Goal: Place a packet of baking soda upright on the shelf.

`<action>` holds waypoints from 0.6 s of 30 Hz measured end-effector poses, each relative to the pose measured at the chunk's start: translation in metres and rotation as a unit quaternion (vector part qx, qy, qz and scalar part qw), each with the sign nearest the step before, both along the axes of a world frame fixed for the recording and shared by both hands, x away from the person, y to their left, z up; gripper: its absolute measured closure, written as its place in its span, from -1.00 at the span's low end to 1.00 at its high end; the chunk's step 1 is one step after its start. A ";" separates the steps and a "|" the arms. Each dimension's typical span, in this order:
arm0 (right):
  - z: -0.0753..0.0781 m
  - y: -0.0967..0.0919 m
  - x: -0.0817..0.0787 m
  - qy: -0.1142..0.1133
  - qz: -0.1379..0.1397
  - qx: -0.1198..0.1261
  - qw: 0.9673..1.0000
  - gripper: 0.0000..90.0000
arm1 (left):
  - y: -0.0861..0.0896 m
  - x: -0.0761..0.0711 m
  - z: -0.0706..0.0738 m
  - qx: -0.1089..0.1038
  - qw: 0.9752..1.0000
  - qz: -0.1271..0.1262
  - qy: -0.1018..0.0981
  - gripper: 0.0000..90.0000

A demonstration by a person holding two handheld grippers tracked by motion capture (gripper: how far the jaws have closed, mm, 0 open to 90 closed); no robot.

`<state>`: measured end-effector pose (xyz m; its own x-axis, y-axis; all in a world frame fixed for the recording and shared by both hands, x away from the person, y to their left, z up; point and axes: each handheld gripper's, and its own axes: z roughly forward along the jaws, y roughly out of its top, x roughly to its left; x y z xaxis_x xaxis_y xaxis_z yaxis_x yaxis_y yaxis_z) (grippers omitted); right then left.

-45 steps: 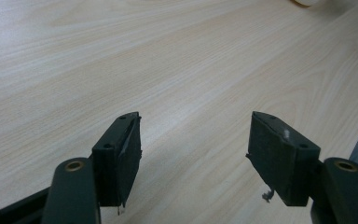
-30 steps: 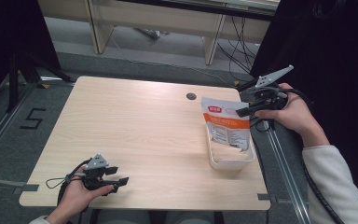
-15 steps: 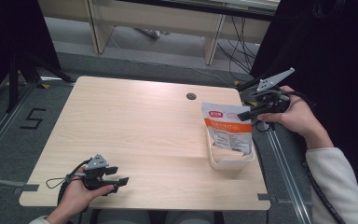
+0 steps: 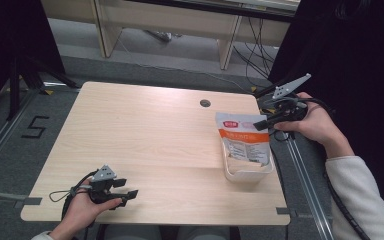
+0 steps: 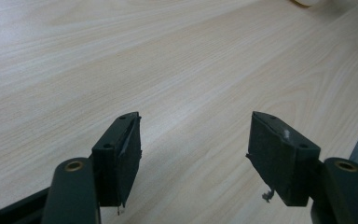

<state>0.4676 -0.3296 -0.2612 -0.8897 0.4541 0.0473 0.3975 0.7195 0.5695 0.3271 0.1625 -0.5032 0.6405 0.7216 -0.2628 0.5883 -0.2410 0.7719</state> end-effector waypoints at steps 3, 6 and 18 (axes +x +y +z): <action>-0.002 0.000 0.003 0.001 -0.003 -0.010 1.000 1.00 | 0.001 0.000 0.000 0.003 1.000 -0.001 0.000 -0.25; -0.004 0.001 0.005 -0.008 -0.001 -0.019 1.000 1.00 | 0.000 0.000 0.000 0.002 1.000 -0.001 0.000 -0.25; -0.007 0.008 0.010 -0.036 0.013 -0.047 0.998 1.00 | 0.001 0.000 0.000 0.003 1.000 -0.001 0.000 -0.25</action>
<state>0.4773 -0.3211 -0.2682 -0.9012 0.4294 -0.0581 0.3382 0.7809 0.5252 0.3274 0.1631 -0.5030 0.6417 0.7221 -0.2586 0.5874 -0.2459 0.7710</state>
